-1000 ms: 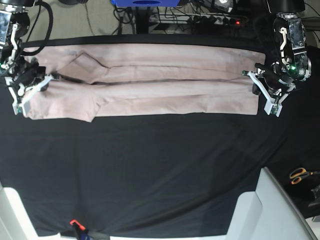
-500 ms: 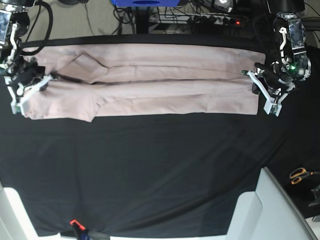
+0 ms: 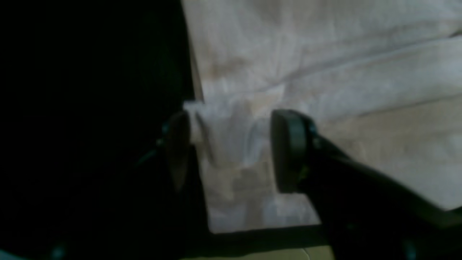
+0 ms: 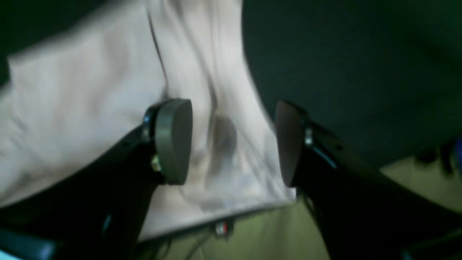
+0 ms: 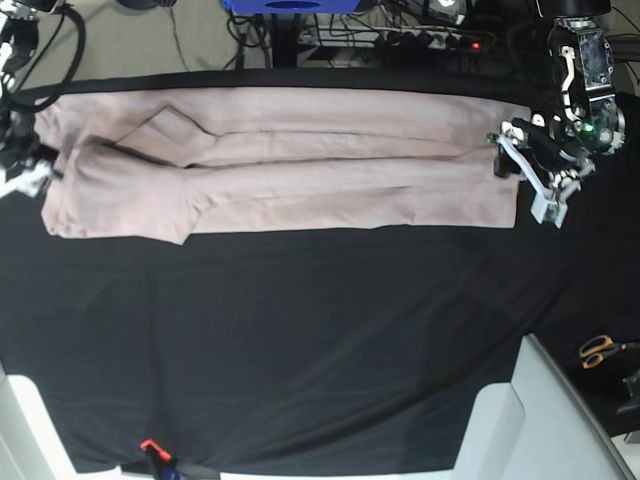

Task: Fold the T-shirt properly
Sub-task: 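Release the right gripper and regrasp the shirt end nearby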

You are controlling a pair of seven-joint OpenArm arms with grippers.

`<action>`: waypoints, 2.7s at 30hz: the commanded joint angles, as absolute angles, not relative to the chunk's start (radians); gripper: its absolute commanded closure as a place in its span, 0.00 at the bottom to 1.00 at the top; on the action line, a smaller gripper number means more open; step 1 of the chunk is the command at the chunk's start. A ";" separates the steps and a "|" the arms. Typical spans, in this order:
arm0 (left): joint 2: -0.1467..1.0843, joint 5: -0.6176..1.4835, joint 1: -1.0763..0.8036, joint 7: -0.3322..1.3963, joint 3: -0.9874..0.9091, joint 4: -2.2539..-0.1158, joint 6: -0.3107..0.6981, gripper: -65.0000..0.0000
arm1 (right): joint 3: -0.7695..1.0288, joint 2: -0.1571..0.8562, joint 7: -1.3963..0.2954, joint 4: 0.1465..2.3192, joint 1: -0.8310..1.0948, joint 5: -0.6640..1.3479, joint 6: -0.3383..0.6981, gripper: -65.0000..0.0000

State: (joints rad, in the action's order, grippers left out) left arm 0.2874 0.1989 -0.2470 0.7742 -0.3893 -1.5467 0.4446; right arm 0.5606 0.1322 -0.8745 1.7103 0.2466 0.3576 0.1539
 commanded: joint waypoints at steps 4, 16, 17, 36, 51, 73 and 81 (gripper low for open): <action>0.306 0.213 -0.231 0.840 -0.504 -1.672 0.437 0.41 | 0.555 0.150 -0.839 1.744 0.186 0.369 0.275 0.46; 0.254 0.203 -0.127 0.728 -0.377 -1.451 0.437 1.00 | 0.553 0.151 -0.831 1.368 -0.013 0.364 0.570 0.95; 0.252 0.203 -0.127 0.717 -0.369 -1.431 0.437 1.00 | 0.553 0.151 -0.829 1.346 -0.022 0.364 0.572 0.98; 0.257 0.136 -0.122 0.708 -0.366 -1.342 0.437 1.00 | 0.553 0.314 -0.622 0.908 -0.145 0.363 0.568 0.99; 0.252 0.044 -0.162 0.713 -0.378 -1.469 0.440 1.00 | 0.561 0.278 -0.688 1.285 0.005 0.371 0.530 1.00; 0.254 0.044 -0.154 0.711 -0.378 -1.445 0.440 1.00 | 0.441 0.160 -0.720 1.346 0.168 0.364 0.521 1.00; 0.252 0.044 -0.143 0.711 -0.378 -1.420 0.440 1.00 | 0.441 0.160 -0.740 1.411 0.248 0.364 0.481 1.00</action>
